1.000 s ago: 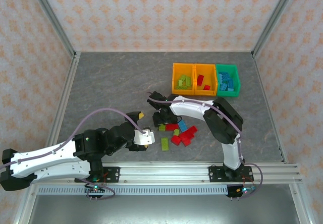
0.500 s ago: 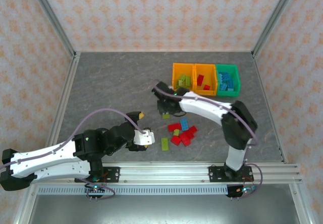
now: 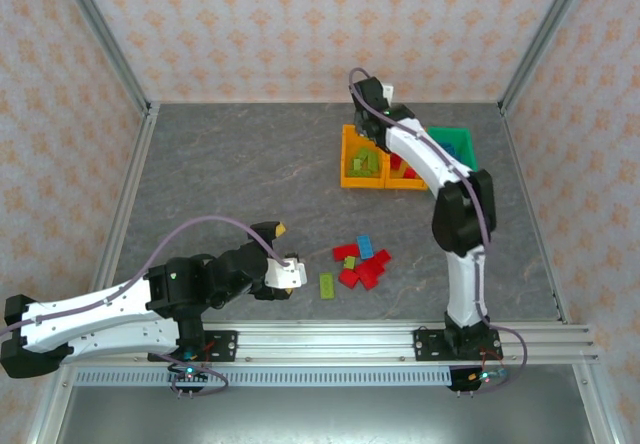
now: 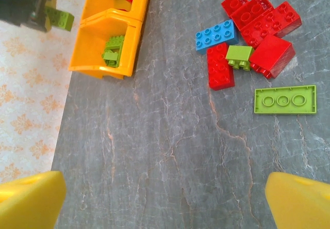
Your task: Sort the legos into containers by color
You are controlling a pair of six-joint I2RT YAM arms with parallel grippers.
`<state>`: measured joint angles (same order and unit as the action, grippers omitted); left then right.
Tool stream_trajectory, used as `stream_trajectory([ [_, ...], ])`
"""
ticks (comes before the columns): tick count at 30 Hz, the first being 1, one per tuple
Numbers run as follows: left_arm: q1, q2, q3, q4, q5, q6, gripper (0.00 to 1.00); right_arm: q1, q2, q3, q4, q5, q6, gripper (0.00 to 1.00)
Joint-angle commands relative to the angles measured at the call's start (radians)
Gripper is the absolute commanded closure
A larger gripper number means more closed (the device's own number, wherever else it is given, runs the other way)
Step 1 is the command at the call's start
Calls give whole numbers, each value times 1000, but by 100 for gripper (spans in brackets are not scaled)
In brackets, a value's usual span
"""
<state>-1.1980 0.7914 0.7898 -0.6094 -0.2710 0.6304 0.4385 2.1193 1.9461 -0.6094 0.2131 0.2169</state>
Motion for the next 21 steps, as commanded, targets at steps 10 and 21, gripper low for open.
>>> stream_trajectory([
  [10, -5, -8, -13, 17, -21, 20, 0, 2, -181, -122, -121, -133, 45, 34],
  [21, -3, -2, 3, 14, 54, 4, 0, 94, -905, -910, -16, -229, 330, 23],
])
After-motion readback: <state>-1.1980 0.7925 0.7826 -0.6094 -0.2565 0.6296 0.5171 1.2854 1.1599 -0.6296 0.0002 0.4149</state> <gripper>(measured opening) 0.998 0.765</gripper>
